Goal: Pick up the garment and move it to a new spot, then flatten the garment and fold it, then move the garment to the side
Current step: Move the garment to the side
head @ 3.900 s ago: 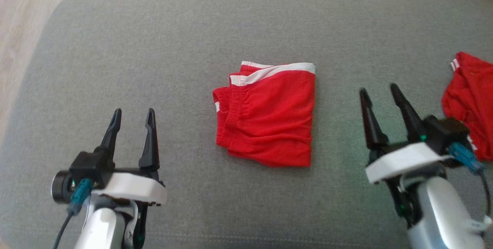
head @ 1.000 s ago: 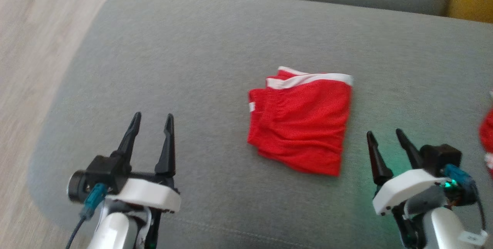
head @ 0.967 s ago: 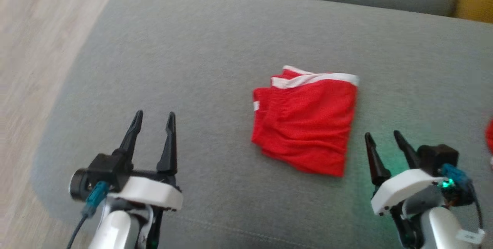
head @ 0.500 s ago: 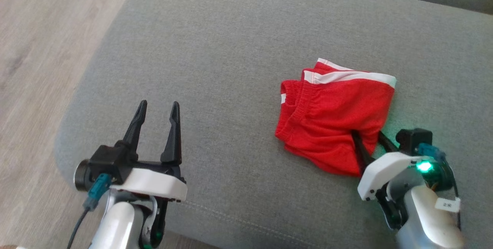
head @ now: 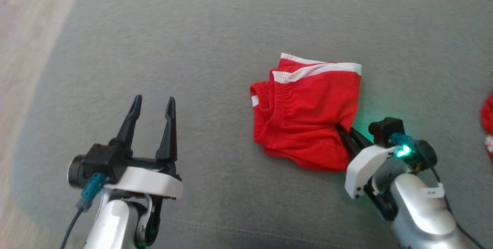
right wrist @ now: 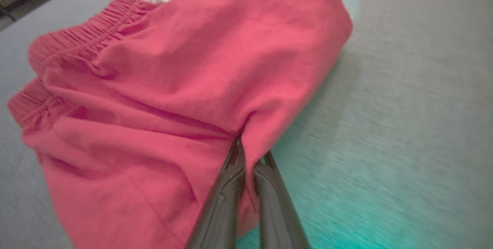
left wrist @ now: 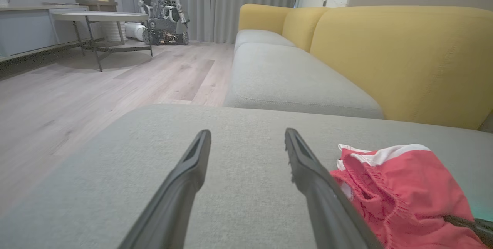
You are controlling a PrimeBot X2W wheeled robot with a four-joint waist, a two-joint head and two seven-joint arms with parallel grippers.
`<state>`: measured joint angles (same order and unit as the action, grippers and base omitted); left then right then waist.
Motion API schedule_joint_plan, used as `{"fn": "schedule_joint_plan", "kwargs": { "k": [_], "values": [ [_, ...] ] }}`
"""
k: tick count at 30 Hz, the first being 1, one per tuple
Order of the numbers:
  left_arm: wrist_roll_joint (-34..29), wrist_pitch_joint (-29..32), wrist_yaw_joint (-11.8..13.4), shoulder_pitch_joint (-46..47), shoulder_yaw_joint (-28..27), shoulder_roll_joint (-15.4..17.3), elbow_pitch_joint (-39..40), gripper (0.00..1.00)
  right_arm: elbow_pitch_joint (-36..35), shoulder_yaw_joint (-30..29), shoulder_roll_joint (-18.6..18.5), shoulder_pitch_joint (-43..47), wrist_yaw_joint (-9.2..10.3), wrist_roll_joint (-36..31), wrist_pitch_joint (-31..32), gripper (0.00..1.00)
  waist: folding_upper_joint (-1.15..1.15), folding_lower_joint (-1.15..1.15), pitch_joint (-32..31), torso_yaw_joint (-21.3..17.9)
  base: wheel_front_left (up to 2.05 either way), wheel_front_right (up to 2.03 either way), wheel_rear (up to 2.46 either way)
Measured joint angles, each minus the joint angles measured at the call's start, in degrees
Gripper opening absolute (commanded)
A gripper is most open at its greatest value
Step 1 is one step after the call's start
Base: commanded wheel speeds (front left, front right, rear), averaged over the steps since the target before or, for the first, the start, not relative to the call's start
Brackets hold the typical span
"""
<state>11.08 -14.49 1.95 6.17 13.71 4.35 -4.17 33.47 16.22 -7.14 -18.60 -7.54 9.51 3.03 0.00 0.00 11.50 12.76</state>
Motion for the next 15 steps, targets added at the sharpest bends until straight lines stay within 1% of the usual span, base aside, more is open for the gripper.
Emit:
{"fn": "schedule_joint_plan", "kwargs": {
  "k": [6, 12, 15],
  "values": [
    [-0.93, -0.07, -0.71, 0.07, -1.08, 0.1, 0.52, 1.0, -3.23, 5.46, -6.75, -0.92, 0.0, 3.25, 1.51, 0.0, 0.0, 0.0, 0.69, -6.48, 0.0, 0.0, 0.0],
    [-1.52, -0.07, -1.49, 1.37, -1.36, 0.53, 0.81, 1.0, -6.49, 9.47, -12.54, -2.05, 0.0, 5.78, 3.15, 0.0, 0.0, 0.0, 1.91, -13.61, 0.0, 0.0, 0.0],
    [-2.04, -0.08, -1.8, 2.73, -1.3, 0.71, 0.86, 1.0, -7.51, 10.15, -15.52, -4.27, 0.0, 6.61, 3.65, 0.0, 0.0, 0.0, 2.76, -16.87, 0.0, 0.0, 0.0]
  ]
}}
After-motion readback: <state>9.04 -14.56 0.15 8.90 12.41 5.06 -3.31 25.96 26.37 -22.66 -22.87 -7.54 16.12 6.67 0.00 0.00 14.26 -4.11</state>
